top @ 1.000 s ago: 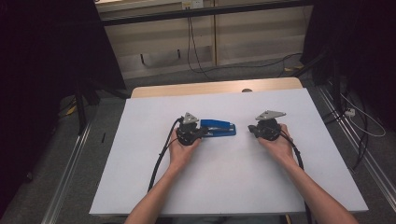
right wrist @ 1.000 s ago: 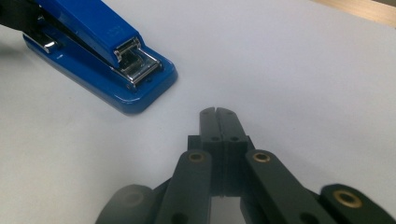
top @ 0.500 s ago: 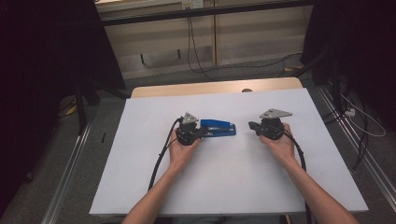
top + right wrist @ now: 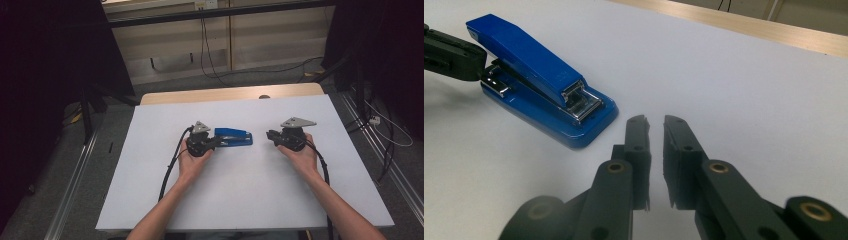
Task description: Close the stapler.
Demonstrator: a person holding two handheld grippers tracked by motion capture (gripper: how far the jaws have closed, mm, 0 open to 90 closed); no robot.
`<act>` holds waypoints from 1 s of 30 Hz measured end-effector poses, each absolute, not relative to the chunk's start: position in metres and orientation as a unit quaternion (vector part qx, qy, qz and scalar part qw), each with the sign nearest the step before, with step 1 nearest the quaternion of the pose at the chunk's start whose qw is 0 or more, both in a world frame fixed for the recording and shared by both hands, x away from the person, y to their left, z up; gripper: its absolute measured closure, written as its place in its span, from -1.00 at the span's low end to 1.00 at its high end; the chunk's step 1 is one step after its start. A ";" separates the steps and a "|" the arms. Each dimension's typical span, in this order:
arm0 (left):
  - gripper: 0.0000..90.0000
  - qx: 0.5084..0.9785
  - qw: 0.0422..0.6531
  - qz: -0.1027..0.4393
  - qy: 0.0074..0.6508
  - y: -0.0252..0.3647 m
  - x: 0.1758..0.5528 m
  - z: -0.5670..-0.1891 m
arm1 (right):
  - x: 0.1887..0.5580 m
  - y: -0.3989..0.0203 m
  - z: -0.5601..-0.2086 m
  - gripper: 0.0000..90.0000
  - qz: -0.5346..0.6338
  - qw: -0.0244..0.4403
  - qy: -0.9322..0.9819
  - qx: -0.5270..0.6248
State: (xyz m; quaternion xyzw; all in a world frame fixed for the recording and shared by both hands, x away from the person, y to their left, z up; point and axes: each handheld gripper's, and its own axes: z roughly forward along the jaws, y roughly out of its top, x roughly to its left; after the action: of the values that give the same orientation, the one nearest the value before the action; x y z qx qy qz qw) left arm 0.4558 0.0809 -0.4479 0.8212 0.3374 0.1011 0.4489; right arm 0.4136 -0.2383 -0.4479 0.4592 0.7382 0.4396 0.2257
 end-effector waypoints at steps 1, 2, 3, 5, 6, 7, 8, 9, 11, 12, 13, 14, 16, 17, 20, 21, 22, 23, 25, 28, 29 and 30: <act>0.84 0.822 0.450 0.100 0.334 0.081 0.455 -0.447 | 0.413 -0.239 -0.448 0.76 0.439 0.225 0.739 0.458; 0.82 0.823 0.451 0.097 0.331 0.081 0.454 -0.445 | 0.413 -0.239 -0.447 0.74 0.439 0.224 0.740 0.458; 0.80 0.825 0.450 0.094 0.327 0.082 0.454 -0.444 | 0.412 -0.240 -0.447 0.72 0.440 0.225 0.739 0.458; 0.78 0.829 0.446 0.098 0.323 0.086 0.452 -0.440 | 0.411 -0.240 -0.445 0.66 0.441 0.223 0.739 0.458; 0.78 0.830 0.446 0.100 0.321 0.088 0.451 -0.439 | 0.411 -0.240 -0.445 0.65 0.440 0.224 0.739 0.458; 0.78 0.829 0.448 0.099 0.321 0.089 0.450 -0.438 | 0.410 -0.240 -0.445 0.62 0.438 0.226 0.741 0.457; 0.76 0.829 0.449 0.100 0.318 0.092 0.449 -0.437 | 0.410 -0.240 -0.444 0.58 0.437 0.227 0.741 0.457; 0.74 0.828 0.452 0.098 0.318 0.093 0.448 -0.437 | 0.410 -0.240 -0.444 0.53 0.439 0.225 0.740 0.458; 0.69 0.824 0.462 0.095 0.315 0.096 0.445 -0.436 | 0.409 -0.239 -0.444 0.46 0.437 0.225 0.740 0.459; 0.67 0.822 0.466 0.093 0.314 0.097 0.444 -0.437 | 0.409 -0.238 -0.444 0.42 0.438 0.227 0.740 0.458; 0.64 0.823 0.466 0.095 0.311 0.099 0.443 -0.437 | 0.409 -0.237 -0.443 0.36 0.439 0.230 0.738 0.458; 0.62 0.823 0.464 0.101 0.311 0.100 0.443 -0.436 | 0.409 -0.237 -0.443 0.27 0.439 0.230 0.736 0.460; 0.51 0.815 0.472 0.107 0.320 0.103 0.441 -0.435 | 0.408 -0.235 -0.441 0.15 0.443 0.234 0.733 0.460; 0.43 0.809 0.475 0.111 0.327 0.105 0.439 -0.434 | 0.407 -0.235 -0.440 0.07 0.447 0.235 0.731 0.459; 0.18 0.800 0.476 0.133 0.339 0.110 0.438 -0.433 | 0.404 -0.233 -0.437 -0.25 0.456 0.237 0.724 0.460; 0.06 0.798 0.478 0.133 0.342 0.111 0.438 -0.434 | 0.403 -0.232 -0.436 -0.38 0.457 0.241 0.721 0.463; -0.01 0.795 0.479 0.131 0.347 0.113 0.439 -0.434 | 0.403 -0.232 -0.436 -0.47 0.458 0.245 0.717 0.466; -0.12 0.792 0.481 0.129 0.352 0.113 0.439 -0.434 | 0.403 -0.233 -0.435 -0.58 0.459 0.249 0.711 0.471; -0.32 0.792 0.476 0.138 0.357 0.114 0.439 -0.435 | 0.404 -0.233 -0.435 -0.67 0.461 0.249 0.708 0.473; -0.52 0.792 0.475 0.151 0.353 0.113 0.439 -0.434 | 0.404 -0.233 -0.437 -0.76 0.464 0.238 0.711 0.472; -0.61 0.791 0.475 0.156 0.352 0.113 0.438 -0.433 | 0.403 -0.233 -0.437 -0.77 0.462 0.235 0.713 0.472; -0.67 0.791 0.475 0.158 0.350 0.112 0.438 -0.433 | 0.403 -0.233 -0.437 -0.78 0.462 0.235 0.715 0.470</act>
State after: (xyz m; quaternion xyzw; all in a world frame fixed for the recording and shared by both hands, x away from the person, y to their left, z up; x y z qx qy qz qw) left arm 0.4378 0.1121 -0.4328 0.7914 0.3501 0.1585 0.4754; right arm 0.4030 -0.2327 -0.4372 0.4697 0.7150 0.4616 0.2346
